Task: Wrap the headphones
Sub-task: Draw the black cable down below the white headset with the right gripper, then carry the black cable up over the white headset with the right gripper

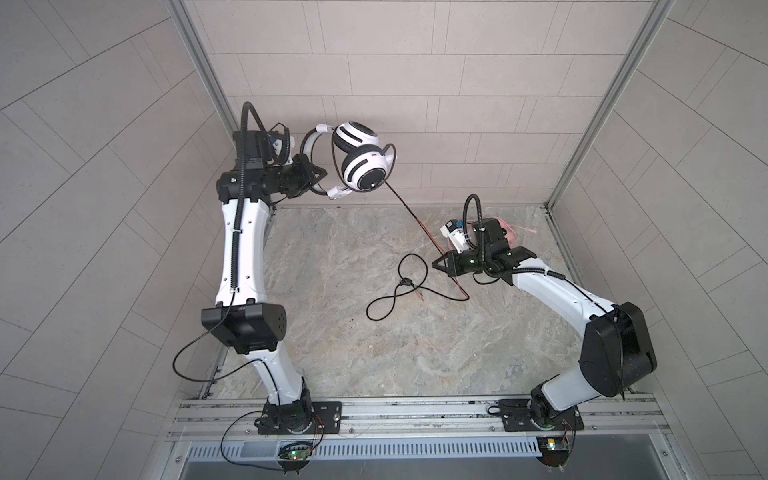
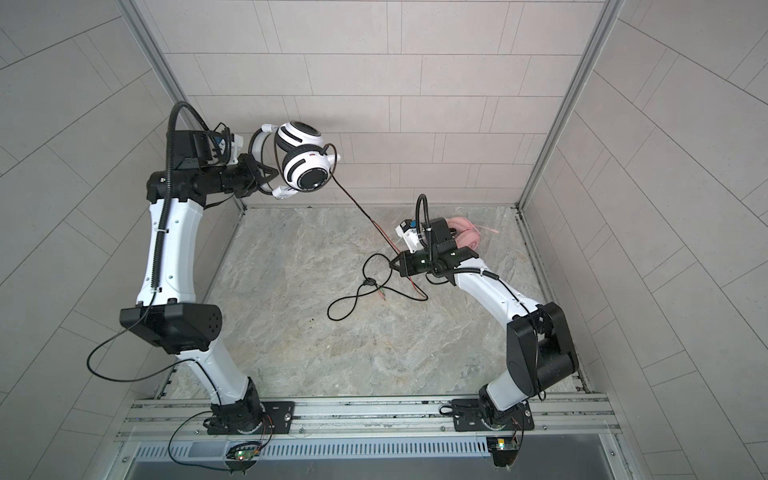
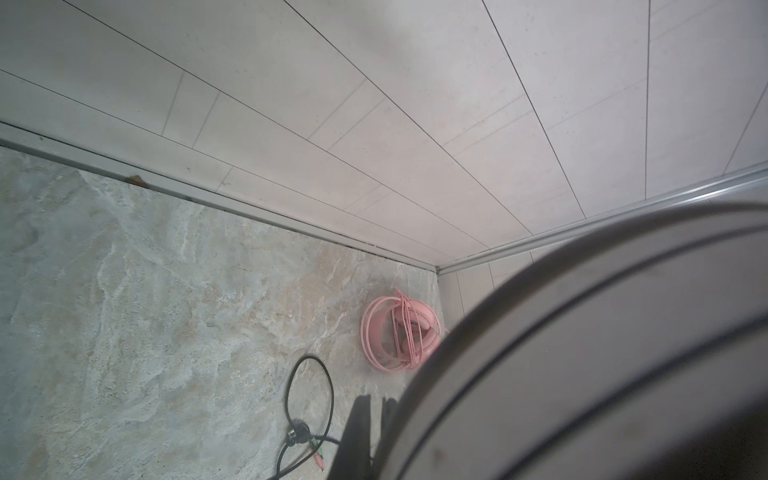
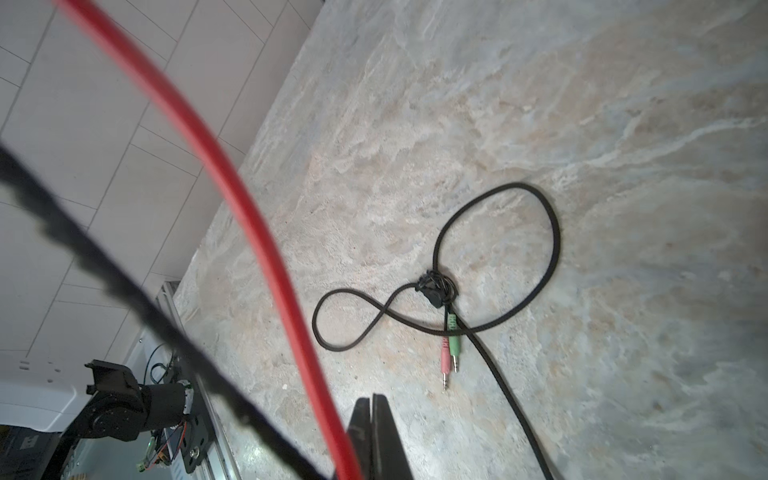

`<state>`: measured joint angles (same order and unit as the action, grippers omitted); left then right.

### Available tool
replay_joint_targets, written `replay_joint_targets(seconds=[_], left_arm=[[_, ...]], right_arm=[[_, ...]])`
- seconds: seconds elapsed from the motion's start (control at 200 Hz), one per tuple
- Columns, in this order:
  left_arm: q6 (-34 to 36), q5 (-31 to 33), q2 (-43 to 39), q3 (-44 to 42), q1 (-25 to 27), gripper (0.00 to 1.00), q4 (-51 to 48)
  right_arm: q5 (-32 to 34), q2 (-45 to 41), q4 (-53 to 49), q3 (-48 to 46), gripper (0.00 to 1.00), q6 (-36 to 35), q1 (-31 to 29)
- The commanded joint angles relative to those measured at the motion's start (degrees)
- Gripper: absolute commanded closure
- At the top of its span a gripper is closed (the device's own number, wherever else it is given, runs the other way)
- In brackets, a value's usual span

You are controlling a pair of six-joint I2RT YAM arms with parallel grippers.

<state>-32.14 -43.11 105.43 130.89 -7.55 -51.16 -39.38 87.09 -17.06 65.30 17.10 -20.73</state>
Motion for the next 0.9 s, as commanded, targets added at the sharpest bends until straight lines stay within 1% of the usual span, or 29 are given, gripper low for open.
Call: replay_joint_targets(seconds=[0.0,0.07,0.16,0.255,0.415,0.435,0.49,0.56,0.59,0.676,0.846,0.896], left_arm=[[-4.68,2.52,0.55,2.97,-1.07,1.0,3.47],[-6.27,4.0,0.89,2.44,-1.05,1.0,5.1],[-8.46,4.42,1.14,1.6,-1.05,1.0,7.26],[-9.03,5.74,1.06,1.31,-1.02,1.0,7.97],[-9.08,11.55,-0.22,-0.16,-0.87,1.0,8.61],[-10.67,12.52,-0.56,-0.69,-0.74,1.0,8.89],[-10.95,14.5,-1.57,-2.18,-0.24,1.0,9.93],[-9.7,18.18,-2.53,-3.45,1.34,1.0,10.38],[-7.38,19.74,-2.76,-3.76,2.15,1.0,10.25],[-4.86,23.22,-3.02,-3.93,4.39,1.0,8.69],[3.52,32.27,-2.64,-3.54,9.77,1.0,4.84],[4.86,33.75,-2.59,-4.03,10.86,1.0,3.74]], right_arm=[[2.7,-3.88,-2.08,-2.55,1.0,-3.13,-0.89],[3.26,-3.99,-3.21,-3.53,1.0,-3.64,-2.37],[4.35,-3.86,-3.08,-4.17,1.0,-3.31,-4.76],[5.68,-3.39,-2.81,-4.35,1.0,-3.08,-7.31],[8.74,-2.12,-5.74,-3.05,1.0,-3.61,-11.94],[9.13,-2.03,-6.01,-2.83,1.0,-3.86,-12.69],[9.87,-1.79,-6.88,-1.83,1.0,-4.35,-14.7],[10.63,-1.49,-8.87,0.43,1.0,-4.18,-16.9],[11.11,-1.48,-9.81,1.62,1.0,-4.41,-17.79],[12.45,-1.81,-13.03,5.33,1.0,-6.07,-20.55],[15.16,-2.83,-21.9,15.8,1.0,-9.44,-23.41],[16.11,-3.22,-24.22,18.91,1.0,-10.46,-23.73]])
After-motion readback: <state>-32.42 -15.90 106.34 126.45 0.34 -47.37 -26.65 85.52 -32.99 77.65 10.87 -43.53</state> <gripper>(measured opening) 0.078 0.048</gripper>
